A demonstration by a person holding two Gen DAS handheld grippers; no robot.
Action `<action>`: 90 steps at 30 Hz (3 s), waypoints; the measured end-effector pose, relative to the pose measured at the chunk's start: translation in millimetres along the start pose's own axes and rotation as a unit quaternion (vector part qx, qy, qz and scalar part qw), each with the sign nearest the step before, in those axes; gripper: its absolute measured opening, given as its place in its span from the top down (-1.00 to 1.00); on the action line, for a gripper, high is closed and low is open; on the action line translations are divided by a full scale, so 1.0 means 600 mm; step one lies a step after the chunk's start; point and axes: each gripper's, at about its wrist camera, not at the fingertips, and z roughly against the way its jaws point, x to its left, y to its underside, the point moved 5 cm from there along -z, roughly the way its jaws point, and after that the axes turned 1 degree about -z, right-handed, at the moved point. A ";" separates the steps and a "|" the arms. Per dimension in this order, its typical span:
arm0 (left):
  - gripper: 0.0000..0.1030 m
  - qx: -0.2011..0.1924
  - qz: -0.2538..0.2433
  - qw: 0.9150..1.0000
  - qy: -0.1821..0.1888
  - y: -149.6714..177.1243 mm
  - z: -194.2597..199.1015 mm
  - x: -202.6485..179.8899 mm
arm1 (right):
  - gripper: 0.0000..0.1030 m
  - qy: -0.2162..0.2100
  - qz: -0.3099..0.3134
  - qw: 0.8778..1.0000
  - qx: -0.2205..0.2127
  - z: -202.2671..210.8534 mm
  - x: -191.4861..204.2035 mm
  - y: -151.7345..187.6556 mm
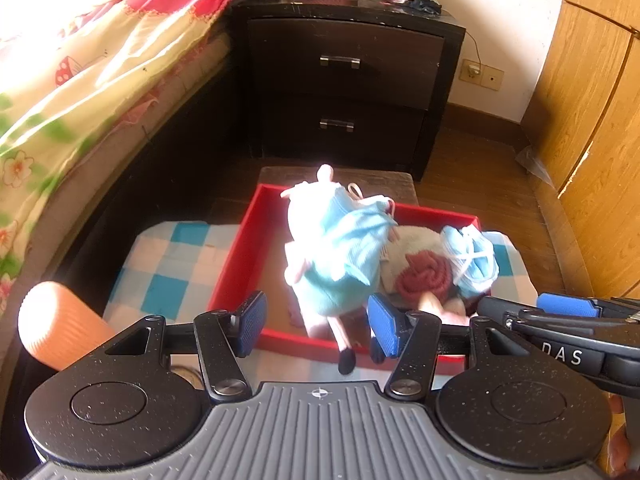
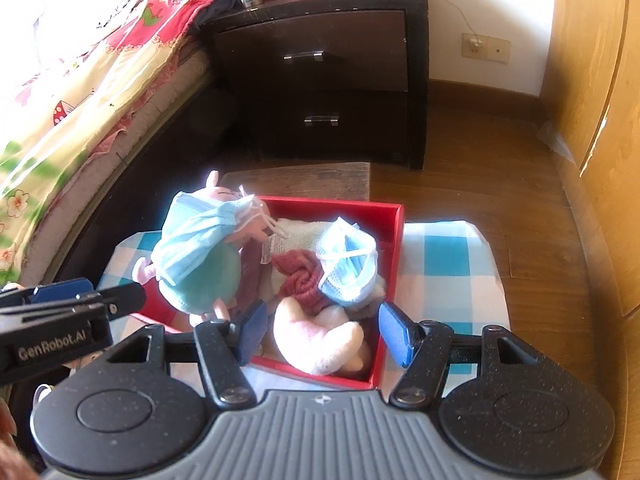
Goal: Organize soft objects
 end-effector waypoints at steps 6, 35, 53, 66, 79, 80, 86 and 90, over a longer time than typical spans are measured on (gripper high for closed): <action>-0.12 -0.011 -0.003 1.000 0.011 0.040 0.026 -0.007 | 0.23 -0.018 -0.002 1.000 0.007 0.019 0.002 0.042; -0.44 -0.050 0.014 0.997 0.053 0.250 0.144 -0.002 | 0.21 -0.064 0.007 0.997 -0.044 0.168 -0.003 0.250; -0.60 -0.054 0.068 0.994 0.065 0.331 0.111 0.009 | 0.07 -0.030 0.001 0.995 -0.092 0.162 -0.012 0.319; -0.62 -0.033 0.073 0.994 0.070 0.338 0.082 0.003 | 0.04 -0.032 0.002 0.996 -0.084 0.145 -0.013 0.321; -0.62 -0.032 0.078 0.994 0.074 0.340 0.082 0.004 | 0.04 -0.027 0.003 0.996 -0.086 0.143 -0.012 0.322; -0.62 -0.032 0.078 0.994 0.075 0.339 0.082 0.004 | 0.04 -0.027 0.003 0.996 -0.086 0.143 -0.013 0.322; -0.62 -0.032 0.075 0.994 0.075 0.340 0.082 0.001 | 0.04 -0.028 0.004 0.996 -0.085 0.141 -0.011 0.323; -0.62 -0.037 0.071 0.995 0.067 0.339 0.084 0.000 | 0.04 -0.027 0.006 0.996 -0.083 0.139 -0.010 0.325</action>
